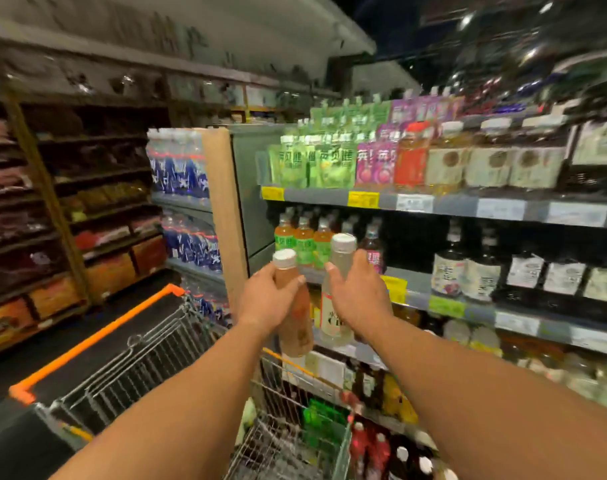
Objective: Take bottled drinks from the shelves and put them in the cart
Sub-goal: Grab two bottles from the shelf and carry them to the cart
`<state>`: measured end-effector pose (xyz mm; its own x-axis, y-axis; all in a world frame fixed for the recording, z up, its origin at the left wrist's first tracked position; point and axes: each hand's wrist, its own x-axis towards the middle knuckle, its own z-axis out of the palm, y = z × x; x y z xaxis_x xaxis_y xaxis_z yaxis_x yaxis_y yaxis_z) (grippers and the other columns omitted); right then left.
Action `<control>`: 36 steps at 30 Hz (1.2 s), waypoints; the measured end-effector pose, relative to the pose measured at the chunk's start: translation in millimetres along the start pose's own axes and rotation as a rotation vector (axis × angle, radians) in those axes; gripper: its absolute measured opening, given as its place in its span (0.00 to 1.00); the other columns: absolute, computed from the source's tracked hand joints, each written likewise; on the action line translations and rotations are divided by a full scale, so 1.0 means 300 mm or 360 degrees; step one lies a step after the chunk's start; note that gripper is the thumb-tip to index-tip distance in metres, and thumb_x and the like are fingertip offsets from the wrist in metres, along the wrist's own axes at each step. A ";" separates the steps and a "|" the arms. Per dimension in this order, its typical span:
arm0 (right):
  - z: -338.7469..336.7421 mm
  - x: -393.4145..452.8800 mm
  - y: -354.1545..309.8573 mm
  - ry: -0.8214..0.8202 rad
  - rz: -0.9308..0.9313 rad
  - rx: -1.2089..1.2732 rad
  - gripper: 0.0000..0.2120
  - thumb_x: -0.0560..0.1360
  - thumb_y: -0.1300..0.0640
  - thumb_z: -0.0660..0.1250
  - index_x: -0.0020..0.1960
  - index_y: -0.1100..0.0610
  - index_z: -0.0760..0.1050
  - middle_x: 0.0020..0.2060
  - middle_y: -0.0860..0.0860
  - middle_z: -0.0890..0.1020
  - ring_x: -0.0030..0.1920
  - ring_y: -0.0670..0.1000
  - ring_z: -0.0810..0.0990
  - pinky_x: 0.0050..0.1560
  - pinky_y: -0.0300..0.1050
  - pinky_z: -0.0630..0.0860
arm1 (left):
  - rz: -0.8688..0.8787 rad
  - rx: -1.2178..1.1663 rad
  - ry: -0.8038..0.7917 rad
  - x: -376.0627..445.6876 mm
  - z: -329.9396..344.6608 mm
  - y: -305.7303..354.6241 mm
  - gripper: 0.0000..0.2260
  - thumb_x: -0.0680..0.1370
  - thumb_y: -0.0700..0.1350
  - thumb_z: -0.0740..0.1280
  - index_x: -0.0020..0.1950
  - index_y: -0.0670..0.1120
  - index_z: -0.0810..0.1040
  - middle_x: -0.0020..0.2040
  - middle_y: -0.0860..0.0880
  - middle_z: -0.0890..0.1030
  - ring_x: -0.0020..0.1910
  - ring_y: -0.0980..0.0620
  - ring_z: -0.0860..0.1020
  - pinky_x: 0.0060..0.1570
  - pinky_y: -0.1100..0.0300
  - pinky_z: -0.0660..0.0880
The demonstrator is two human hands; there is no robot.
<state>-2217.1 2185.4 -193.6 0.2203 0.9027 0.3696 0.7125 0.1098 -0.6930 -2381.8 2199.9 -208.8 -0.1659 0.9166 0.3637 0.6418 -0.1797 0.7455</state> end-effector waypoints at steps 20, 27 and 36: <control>-1.245 -0.498 0.703 0.0791 0.0417 -0.0329 0.12 0.78 0.41 0.60 0.53 0.48 0.63 0.43 0.47 0.73 0.43 0.53 0.74 0.42 0.47 0.70 | 0.0609 -0.0268 -0.0663 -0.623 0.659 1.059 0.09 0.73 0.61 0.71 0.43 0.58 0.76 0.44 0.58 0.81 0.45 0.54 0.79 0.45 0.56 0.76; -1.567 -0.702 0.891 0.0857 0.0571 -0.0380 0.16 0.78 0.40 0.60 0.55 0.50 0.65 0.49 0.53 0.79 0.51 0.60 0.80 0.44 0.49 0.73 | 0.0716 -0.0347 -0.0865 -0.899 0.829 1.325 0.10 0.73 0.62 0.69 0.45 0.56 0.77 0.43 0.57 0.80 0.43 0.55 0.78 0.39 0.59 0.71; -1.893 -0.894 1.144 0.1027 0.0742 -0.0485 0.12 0.78 0.40 0.60 0.52 0.47 0.64 0.48 0.51 0.79 0.42 0.54 0.75 0.41 0.48 0.70 | 0.0909 -0.0314 -0.1100 -1.217 1.104 1.613 0.12 0.73 0.62 0.69 0.41 0.54 0.76 0.40 0.56 0.79 0.40 0.52 0.78 0.38 0.57 0.71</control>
<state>-1653.2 1744.7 -179.1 0.8065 0.4034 0.4323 0.5823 -0.4148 -0.6992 -1762.6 1896.6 -165.9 0.6625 0.6681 0.3388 0.3385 -0.6705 0.6602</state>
